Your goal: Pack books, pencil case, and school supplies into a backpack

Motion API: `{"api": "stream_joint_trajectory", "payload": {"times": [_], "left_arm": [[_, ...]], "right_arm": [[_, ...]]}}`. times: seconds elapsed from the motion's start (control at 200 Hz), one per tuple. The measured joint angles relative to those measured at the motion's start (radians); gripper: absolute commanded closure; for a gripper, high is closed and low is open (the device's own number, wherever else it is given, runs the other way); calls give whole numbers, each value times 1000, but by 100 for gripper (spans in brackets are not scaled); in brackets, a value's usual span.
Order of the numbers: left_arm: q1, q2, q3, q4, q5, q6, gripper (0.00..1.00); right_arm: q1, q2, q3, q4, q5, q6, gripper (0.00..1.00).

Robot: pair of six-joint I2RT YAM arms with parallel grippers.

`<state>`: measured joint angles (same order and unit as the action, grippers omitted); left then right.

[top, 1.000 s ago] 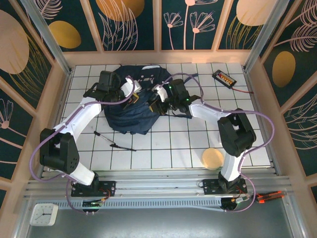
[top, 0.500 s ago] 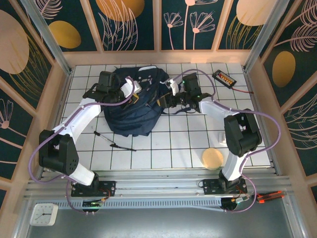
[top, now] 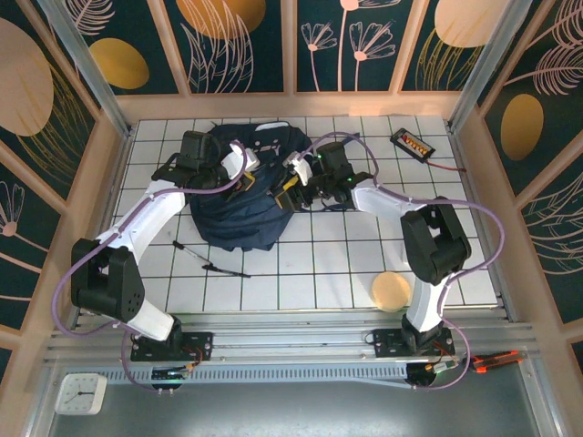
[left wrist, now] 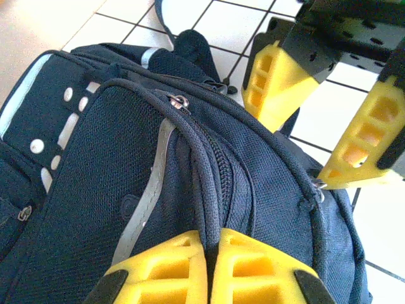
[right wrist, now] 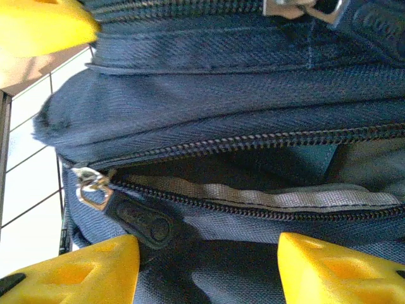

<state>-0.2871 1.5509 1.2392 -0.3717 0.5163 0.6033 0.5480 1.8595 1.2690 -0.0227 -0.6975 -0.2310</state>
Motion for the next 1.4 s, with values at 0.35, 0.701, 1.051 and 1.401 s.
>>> {"api": "stream_joint_trajectory", "payload": {"times": [0.35,0.701,1.051,1.401], "left_arm": [[1,0,0,1,0,-3,100],[1,0,0,0,0,-3,100],[1,-7,-9,0,-2,-3,100],[1,-27,-27,10,-24,-1,100]], "right_arm": [[21,43,61,0,6,2,48],[42,43,64,0,35,-4,44],[70,43,64,7,72,-22,55],[73,-25,6,40,97,13,81]]}}
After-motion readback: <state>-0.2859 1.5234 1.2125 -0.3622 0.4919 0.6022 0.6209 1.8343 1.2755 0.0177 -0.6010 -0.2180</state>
